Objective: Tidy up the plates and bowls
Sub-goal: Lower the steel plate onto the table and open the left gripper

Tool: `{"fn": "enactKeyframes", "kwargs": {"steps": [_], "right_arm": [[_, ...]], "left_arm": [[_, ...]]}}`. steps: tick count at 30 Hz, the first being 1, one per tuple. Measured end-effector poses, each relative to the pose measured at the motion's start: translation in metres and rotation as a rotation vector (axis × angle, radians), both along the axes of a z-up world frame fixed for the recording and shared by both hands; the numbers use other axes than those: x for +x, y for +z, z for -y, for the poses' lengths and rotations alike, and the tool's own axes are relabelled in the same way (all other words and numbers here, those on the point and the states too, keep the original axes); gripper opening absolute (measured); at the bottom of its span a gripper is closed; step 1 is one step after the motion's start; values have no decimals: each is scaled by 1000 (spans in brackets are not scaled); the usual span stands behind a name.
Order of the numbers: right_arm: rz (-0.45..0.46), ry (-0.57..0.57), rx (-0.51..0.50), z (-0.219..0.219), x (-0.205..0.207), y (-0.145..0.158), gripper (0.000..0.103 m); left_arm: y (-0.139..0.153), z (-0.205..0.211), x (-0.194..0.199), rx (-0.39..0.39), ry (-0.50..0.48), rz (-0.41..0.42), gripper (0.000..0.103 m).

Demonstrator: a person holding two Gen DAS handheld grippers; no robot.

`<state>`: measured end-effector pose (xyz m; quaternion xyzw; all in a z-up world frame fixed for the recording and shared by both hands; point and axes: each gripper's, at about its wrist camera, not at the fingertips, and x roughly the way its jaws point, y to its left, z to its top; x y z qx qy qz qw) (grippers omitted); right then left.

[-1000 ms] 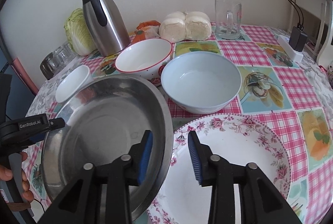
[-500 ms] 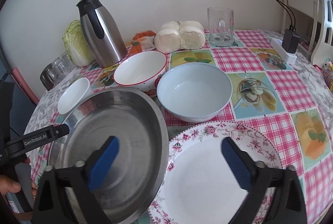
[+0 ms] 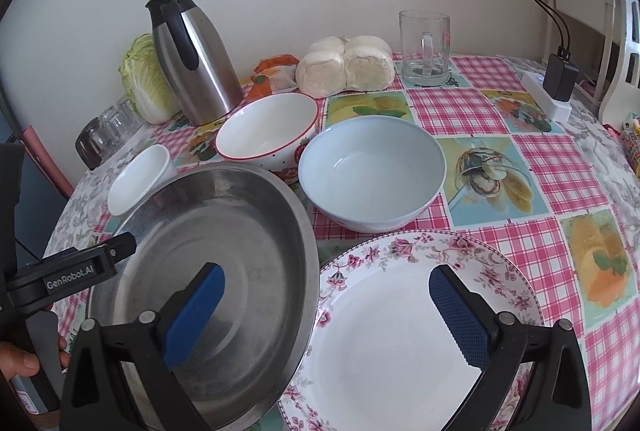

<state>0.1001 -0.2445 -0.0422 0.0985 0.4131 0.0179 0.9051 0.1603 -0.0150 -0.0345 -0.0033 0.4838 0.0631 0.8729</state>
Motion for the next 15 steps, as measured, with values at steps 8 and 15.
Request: {"fn": "enactKeyframes", "kwargs": {"steps": [8,15], "right_arm": [[15,-5,-3,7,-5,6,103],[77,-47,36,30,-19,25,103]], "left_arm": [[13,6,-6,-15,-10,42,103],[43,22,-25,-128,-57,155,103]]}}
